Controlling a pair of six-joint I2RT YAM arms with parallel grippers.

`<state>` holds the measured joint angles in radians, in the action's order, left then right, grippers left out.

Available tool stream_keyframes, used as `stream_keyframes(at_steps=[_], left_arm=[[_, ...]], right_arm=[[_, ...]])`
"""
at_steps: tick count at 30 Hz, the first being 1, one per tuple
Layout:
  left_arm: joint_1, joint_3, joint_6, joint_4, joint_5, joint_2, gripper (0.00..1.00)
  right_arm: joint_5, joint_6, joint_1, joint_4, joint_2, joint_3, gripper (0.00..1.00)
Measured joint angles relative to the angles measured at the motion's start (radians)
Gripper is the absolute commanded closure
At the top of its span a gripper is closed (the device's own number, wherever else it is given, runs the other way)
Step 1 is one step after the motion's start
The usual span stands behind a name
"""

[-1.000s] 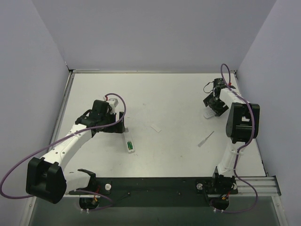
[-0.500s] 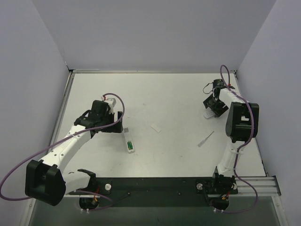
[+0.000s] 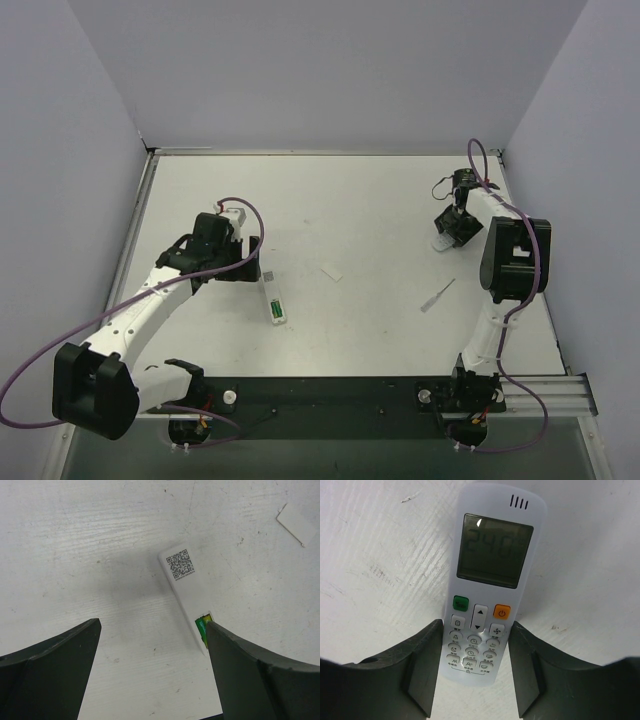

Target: Unload the batteries from the remote control

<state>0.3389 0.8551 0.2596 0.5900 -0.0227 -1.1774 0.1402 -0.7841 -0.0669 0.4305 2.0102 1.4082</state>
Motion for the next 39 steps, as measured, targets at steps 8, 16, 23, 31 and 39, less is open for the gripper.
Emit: stream_keyframes(at_steps=[8,16,23,31,39], left_arm=[[0.0,0.0,0.008,-0.002,-0.001,0.018,0.03],[0.0,0.0,0.037,-0.003,-0.025,0.033,0.09],[0.0,0.017,0.119,-0.002,-0.131,0.041,0.12],[0.0,0.101,0.322,-0.127,-0.374,0.011,0.17],[0.026,0.101,0.489,-0.307,-0.533,-0.089,0.16]], right_arm=[[-0.052,0.048,0.0,-0.015,-0.071,-0.064,0.72],[-0.216,0.117,0.027,-0.101,-0.291,-0.235,0.76],[-0.453,0.21,0.165,-0.211,-0.48,-0.388,0.78],[-0.769,0.208,0.364,-0.451,-0.65,-0.558,0.8],[-0.977,0.096,0.53,-0.731,-0.692,-0.653,0.81]])
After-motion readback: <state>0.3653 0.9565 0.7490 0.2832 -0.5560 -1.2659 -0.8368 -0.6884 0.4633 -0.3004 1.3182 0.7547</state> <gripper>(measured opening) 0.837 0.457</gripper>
